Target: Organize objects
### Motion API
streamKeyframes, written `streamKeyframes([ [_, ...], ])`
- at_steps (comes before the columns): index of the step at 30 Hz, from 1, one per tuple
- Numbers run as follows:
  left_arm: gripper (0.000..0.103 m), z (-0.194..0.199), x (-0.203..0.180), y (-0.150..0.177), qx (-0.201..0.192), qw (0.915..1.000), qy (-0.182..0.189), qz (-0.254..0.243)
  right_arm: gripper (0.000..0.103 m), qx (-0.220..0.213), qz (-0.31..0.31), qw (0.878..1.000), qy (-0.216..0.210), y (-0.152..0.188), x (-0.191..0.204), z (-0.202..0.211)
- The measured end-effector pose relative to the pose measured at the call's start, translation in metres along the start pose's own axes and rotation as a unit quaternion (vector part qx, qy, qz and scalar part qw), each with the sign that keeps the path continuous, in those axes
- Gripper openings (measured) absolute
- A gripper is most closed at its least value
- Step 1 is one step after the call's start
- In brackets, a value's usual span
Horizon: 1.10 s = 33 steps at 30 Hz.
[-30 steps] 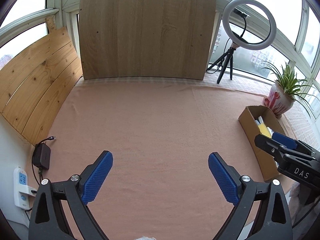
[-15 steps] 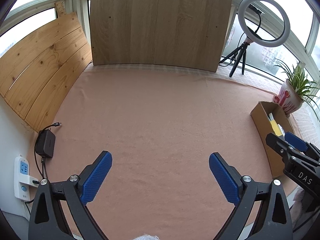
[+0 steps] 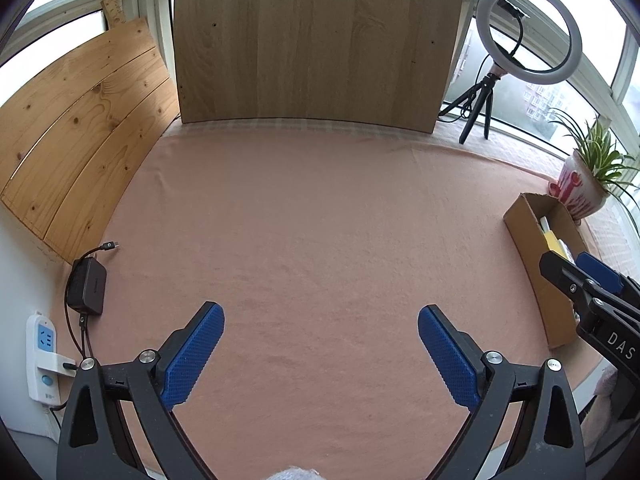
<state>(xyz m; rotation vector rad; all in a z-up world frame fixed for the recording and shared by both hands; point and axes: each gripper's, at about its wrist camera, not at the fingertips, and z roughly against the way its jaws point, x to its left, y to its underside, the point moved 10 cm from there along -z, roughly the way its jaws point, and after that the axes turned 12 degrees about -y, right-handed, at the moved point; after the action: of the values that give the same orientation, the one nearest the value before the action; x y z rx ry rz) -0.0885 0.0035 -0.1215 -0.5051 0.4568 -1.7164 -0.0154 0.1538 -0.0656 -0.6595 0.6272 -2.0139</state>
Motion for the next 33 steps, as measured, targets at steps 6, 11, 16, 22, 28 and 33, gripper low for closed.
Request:
streamKeyframes([
  [6, 0.099, -0.0021, -0.0016, -0.0032, 0.002, 1.0000, 0.003, -0.002, 0.074, 0.001, -0.001, 1.000, 0.000, -0.0019, -0.0021, -0.0015],
  [11, 0.099, -0.0020, -0.0025, -0.0047, 0.003, 1.0000, 0.003, -0.003, 0.074, 0.000, 0.000, 1.000, 0.000, -0.0038, -0.0022, -0.0021],
  [16, 0.099, -0.0027, -0.0016, -0.0065, 0.003, 1.0000, 0.002, -0.003, 0.074, 0.000, 0.003, 1.000, -0.001, -0.0054, -0.0012, -0.0030],
  [22, 0.099, -0.0028, -0.0004, -0.0077, 0.002, 1.0000, 0.003, 0.001, 0.074, 0.001, -0.003, 1.000, -0.002, -0.0046, -0.0011, -0.0047],
  [28, 0.099, -0.0013, -0.0024, -0.0083, 0.000, 1.0000, 0.006, -0.002, 0.074, 0.002, -0.002, 1.000, -0.002, -0.0036, -0.0014, -0.0042],
  [33, 0.099, -0.0008, -0.0029, -0.0083, 0.000, 1.0000, 0.006, -0.002, 0.074, 0.003, -0.004, 1.000, -0.001, -0.0027, -0.0030, -0.0033],
])
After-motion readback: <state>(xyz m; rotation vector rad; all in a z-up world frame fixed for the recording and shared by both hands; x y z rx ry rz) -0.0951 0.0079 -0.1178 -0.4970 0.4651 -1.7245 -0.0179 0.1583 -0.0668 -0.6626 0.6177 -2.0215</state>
